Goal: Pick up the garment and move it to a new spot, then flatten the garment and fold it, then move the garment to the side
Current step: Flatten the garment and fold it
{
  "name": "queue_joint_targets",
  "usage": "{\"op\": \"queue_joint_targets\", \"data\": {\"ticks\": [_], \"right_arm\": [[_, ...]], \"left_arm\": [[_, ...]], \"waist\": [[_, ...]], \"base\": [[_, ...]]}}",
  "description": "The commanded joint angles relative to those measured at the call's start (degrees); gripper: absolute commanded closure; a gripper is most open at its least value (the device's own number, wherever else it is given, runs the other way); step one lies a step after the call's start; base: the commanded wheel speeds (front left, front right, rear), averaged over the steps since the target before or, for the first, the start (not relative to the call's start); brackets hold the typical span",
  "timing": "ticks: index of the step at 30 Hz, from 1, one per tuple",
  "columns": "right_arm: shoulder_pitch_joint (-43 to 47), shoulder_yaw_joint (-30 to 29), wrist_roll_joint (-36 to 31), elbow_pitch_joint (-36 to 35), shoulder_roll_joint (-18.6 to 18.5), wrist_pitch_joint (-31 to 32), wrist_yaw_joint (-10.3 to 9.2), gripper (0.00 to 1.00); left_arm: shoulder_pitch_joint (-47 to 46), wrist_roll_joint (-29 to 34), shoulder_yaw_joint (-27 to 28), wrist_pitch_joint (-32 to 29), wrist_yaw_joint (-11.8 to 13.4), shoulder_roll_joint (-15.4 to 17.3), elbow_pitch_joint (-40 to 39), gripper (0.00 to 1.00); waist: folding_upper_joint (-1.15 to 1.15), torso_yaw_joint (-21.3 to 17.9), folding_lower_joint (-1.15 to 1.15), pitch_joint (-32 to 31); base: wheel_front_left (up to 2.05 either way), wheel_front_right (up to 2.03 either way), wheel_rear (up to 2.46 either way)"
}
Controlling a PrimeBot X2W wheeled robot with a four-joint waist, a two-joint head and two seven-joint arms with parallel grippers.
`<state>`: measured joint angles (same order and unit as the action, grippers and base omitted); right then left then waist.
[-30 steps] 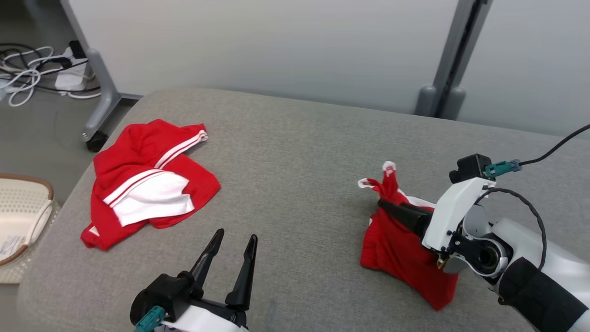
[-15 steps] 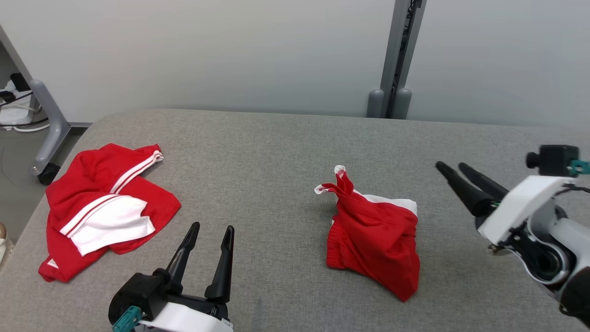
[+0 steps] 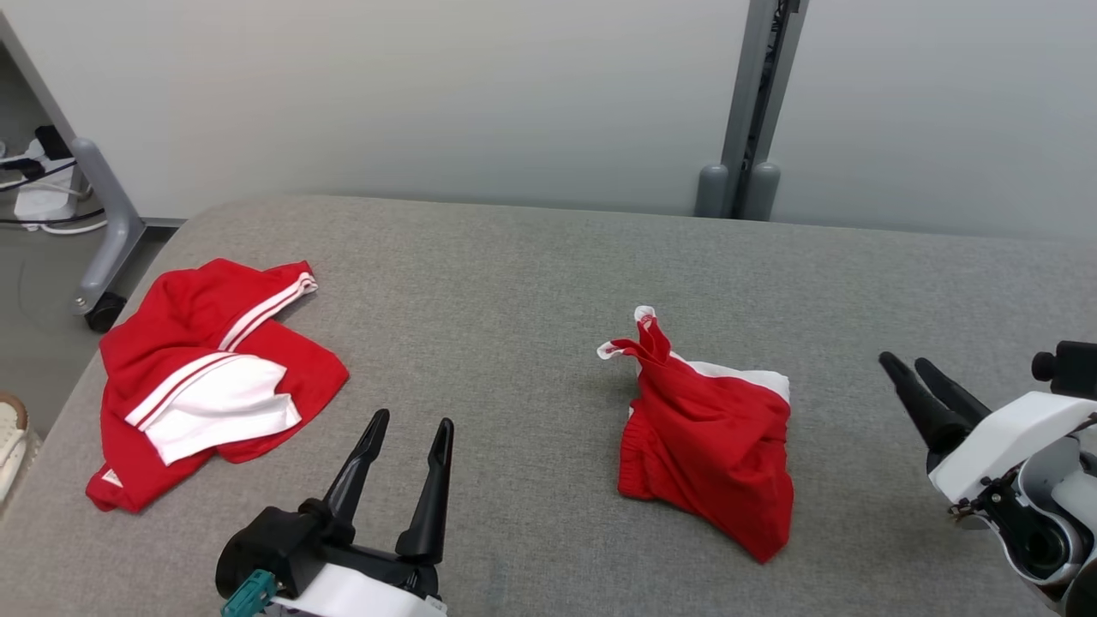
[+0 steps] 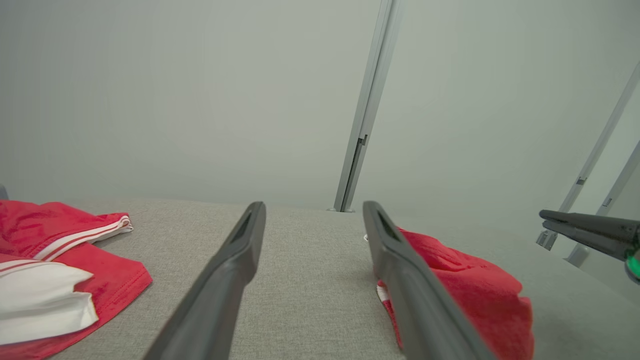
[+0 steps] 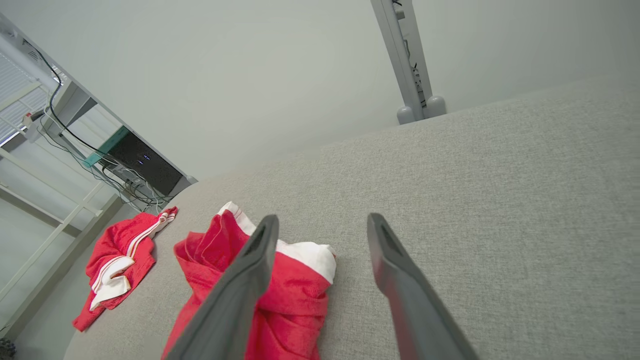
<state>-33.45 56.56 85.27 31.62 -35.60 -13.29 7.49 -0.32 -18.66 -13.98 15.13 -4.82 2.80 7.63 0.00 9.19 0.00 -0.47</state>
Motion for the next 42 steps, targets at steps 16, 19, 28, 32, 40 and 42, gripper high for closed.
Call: {"op": "queue_joint_targets", "data": {"ticks": [16, 19, 28, 32, 40, 42], "right_arm": [[1.5, 3.7, -8.5, 15.0, 11.5, -1.8, 0.01, 1.0], [1.6, 4.2, -8.2, 15.3, 12.9, -1.5, 0.01, 1.0], [0.8, 6.4, -8.8, 11.7, 15.8, -1.6, 0.01, 1.0], [0.1, 8.2, -9.7, 10.1, 17.8, -1.1, 0.01, 1.0], [-0.4, 11.6, -10.1, 7.8, 22.5, -0.2, 0.01, 1.0], [-0.8, 11.8, -10.4, 6.7, 22.1, -0.5, 0.01, 1.0]], "left_arm": [[0.5, 2.9, -0.4, 0.0, 2.1, 0.2, -5.7, 0.0], [1.2, 4.5, -0.1, 0.0, 1.5, 0.2, -6.7, 0.0], [1.9, 4.0, -0.3, 0.0, 1.1, 0.2, -7.1, 0.0], [1.8, 3.9, -0.1, 0.0, 1.0, 0.2, -7.2, 0.0], [1.9, 3.9, -0.1, 0.0, 1.0, 0.2, -6.9, 0.0], [2.2, 4.1, 0.1, 0.0, 1.0, 0.2, -6.9, 0.0]], "waist": [[0.0, 4.1, 0.0, 0.9], [0.0, 4.8, 0.0, 1.2], [0.0, 6.6, 0.0, 1.5], [0.0, 7.1, 0.0, 1.5], [0.0, 7.2, 0.0, 1.2], [0.0, 6.6, 0.0, 1.0]], "base": [[0.0, 0.0, 0.0], [0.0, 0.0, 0.0], [0.0, 0.0, 0.0], [0.0, 0.0, 0.0], [0.0, 0.0, 0.0], [0.0, 0.0, 0.0]]}}
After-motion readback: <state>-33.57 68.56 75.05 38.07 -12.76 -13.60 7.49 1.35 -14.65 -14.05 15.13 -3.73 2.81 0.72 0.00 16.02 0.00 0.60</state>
